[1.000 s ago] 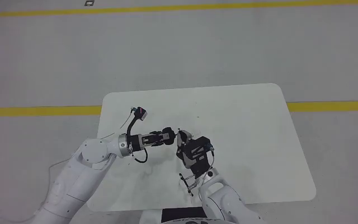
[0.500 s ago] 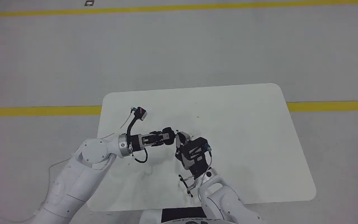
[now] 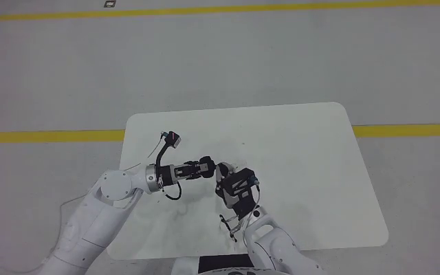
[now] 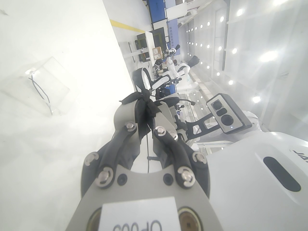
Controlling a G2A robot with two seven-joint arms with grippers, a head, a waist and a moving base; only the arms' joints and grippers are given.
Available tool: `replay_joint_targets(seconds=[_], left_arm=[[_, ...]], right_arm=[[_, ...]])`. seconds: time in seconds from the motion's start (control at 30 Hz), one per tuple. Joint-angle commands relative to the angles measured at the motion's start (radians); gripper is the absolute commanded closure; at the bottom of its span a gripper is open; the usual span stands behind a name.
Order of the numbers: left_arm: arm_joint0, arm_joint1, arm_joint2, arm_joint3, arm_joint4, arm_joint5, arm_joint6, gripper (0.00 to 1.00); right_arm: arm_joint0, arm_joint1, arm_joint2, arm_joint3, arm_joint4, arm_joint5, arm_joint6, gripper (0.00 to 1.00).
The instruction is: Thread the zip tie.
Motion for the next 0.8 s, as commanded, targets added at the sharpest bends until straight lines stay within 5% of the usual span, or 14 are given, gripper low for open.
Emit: replay_joint_targets(seconds=[0.0,0.57,0.77], left_arm=[[0.000,0.000,0.000,0.000,0.000,0.000,0.000,1.00],[0.001,0.000,0.001,0.000,-0.005,0.003,0.004,1.00],[-0.001,-0.002,-0.015,0.032,-0.244,0.060,-0.051,1.00]], right_arm=[[-0.008,0.002,0.005,-0.010,-0.005,0.003,-0.010,0.00],[-0.056,0.016,0.029,-0.034,-0.073,-0.037,-0.070,0.00],[0.017,0.062,0.053,0.023,-0.152,-0.027,-0.161,0.00]])
